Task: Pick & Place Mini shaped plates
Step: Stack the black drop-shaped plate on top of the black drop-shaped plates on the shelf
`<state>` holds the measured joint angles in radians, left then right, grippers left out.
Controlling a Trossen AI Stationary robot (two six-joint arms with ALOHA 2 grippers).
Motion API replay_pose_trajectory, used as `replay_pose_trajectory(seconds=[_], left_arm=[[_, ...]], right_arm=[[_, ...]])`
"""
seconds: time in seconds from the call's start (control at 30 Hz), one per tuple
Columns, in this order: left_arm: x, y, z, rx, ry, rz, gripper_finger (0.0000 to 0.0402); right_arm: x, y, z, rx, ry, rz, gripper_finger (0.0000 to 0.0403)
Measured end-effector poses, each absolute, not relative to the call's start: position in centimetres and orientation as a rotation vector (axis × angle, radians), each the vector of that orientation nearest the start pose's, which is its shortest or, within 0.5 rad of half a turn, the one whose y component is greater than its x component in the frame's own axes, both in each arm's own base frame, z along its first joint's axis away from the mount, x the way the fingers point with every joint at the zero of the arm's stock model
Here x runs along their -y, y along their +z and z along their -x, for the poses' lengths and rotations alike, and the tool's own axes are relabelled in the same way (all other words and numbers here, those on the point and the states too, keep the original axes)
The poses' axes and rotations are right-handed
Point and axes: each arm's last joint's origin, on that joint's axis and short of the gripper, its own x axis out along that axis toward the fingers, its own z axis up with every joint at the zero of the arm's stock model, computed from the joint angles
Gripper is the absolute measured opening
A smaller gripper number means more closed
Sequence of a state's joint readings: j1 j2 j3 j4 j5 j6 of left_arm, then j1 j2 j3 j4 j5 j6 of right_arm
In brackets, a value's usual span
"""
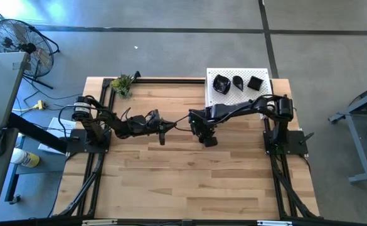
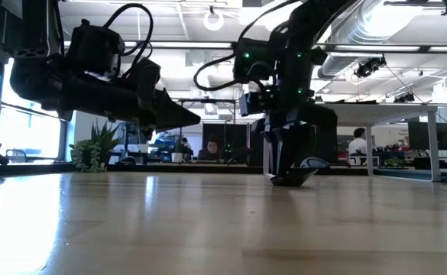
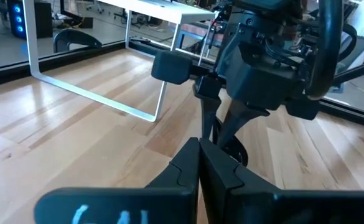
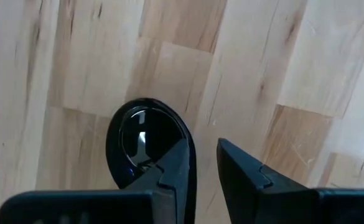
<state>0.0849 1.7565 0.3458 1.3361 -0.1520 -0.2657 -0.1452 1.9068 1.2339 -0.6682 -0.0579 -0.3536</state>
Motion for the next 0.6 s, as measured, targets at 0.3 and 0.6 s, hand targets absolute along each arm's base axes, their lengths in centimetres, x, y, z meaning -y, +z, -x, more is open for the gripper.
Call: replay_pose_trajectory(seconds=[0.3, 0.6], left_arm=[[-2.7, 12.3, -26.2, -0.043, 0.244, 0.262, 0.0001], [-2.7, 12.3, -26.2, -0.046, 0.243, 0.262, 0.0001]], right_arm=[[5.0, 15.3, -35.5, -1.317, 0.172, 0.180, 0.0073], [3.7, 16.7, -36.2, -1.341, 0.160, 0.254, 0.0073]])
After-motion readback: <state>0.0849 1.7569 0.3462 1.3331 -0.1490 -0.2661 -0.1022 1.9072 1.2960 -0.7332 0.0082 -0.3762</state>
